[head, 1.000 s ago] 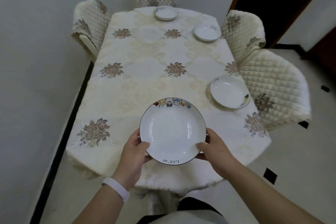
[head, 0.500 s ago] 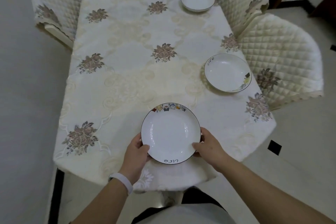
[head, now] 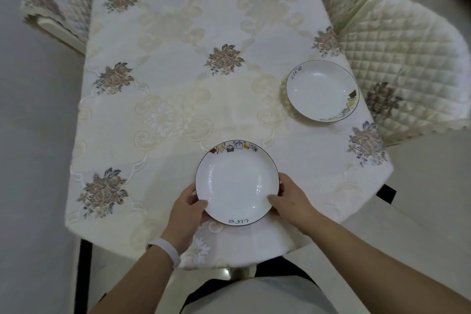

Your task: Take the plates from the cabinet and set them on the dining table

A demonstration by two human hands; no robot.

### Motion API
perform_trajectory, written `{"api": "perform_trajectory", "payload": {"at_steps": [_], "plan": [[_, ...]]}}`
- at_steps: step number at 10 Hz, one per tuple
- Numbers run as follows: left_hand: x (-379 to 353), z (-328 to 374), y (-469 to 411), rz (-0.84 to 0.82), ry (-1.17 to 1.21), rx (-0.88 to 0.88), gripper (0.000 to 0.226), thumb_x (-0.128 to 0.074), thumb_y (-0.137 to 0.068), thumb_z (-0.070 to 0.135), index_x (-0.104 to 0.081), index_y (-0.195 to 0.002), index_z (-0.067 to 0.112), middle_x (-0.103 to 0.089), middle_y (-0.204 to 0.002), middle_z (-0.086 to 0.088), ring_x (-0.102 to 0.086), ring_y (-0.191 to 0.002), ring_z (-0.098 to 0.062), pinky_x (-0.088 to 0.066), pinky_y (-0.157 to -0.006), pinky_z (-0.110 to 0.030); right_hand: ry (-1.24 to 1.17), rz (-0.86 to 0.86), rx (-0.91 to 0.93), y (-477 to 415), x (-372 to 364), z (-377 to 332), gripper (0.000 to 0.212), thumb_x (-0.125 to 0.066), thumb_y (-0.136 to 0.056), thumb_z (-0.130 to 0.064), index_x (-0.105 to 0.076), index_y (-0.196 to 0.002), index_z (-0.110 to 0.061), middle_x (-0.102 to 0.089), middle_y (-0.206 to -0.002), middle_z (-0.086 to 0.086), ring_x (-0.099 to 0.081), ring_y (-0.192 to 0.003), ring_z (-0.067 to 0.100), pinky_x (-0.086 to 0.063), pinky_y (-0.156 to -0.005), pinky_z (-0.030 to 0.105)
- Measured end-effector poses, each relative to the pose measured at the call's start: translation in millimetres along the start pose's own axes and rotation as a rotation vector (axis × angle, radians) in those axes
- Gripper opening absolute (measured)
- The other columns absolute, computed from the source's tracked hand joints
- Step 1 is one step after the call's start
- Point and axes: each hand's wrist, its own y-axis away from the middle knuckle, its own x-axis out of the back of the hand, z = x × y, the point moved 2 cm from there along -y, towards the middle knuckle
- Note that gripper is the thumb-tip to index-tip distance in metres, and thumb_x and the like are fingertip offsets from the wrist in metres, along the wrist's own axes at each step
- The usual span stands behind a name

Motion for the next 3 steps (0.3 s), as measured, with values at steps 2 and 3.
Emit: {"api": "perform_trajectory", "payload": {"at_steps": [2, 3], "plan": [[8, 11, 4, -0.017, -0.34, -0.098, 0.039, -0.054, -0.089, 0.001, -0.058, -0.111, 0.032, -0.07, -0.094, 0.0, -0.067, -0.072, -0.021, -0.056, -0.07, -0.044, 0.093, -0.002, 0.008, 2, 8, -4, 0.041, -0.059, -0.087, -0.022, -0.05, -0.127, -0.023, -0.063, -0.098, -0.008, -0.063, -0.09, 0.017, -0.054, -0.082, 0.036], [18, 24, 11, -0.007, -0.652, -0.303, 0.038, -0.06, -0.089, 0.014, -0.052, -0.115, 0.041, -0.062, -0.105, 0.007, -0.063, -0.087, -0.013, -0.049, -0.075, -0.029, 0.21, 0.093, 0.063, 9, 15, -13, 0.035, -0.056, -0.092, -0.029, -0.052, -0.125, -0.021, -0.063, -0.097, -0.004, -0.061, -0.09, 0.018, -0.049, -0.081, 0.033]]}}
